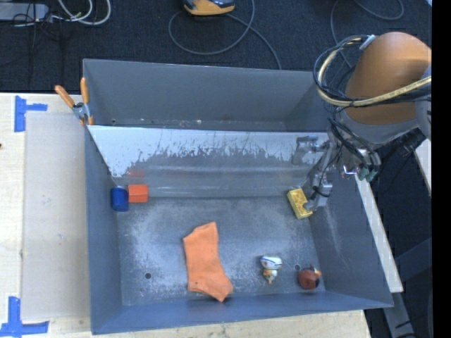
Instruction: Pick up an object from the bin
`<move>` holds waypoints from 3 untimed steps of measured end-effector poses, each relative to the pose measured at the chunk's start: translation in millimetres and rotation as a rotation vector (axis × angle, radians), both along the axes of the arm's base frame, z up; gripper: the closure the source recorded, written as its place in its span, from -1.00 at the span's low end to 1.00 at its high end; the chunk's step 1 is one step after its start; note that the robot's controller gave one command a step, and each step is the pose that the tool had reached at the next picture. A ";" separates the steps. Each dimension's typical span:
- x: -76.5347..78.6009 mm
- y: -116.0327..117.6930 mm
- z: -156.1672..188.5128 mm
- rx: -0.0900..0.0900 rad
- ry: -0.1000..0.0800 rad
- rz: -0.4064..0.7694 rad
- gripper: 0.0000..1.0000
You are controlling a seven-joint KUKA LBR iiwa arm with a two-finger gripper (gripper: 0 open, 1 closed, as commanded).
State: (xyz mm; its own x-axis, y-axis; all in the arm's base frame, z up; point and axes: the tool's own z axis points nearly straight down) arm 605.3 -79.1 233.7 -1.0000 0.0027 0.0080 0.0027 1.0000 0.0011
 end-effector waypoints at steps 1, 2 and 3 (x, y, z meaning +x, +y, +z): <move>1.3 0.4 5.1 -0.001 -0.008 0.002 -1.00; -10.4 -20.9 -35.3 0.000 -0.006 0.057 -1.00; -36.3 -22.2 -61.8 0.001 -0.005 0.240 -1.00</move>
Offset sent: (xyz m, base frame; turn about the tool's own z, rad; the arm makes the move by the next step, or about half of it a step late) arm -0.0171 -0.0321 -0.0547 -0.0785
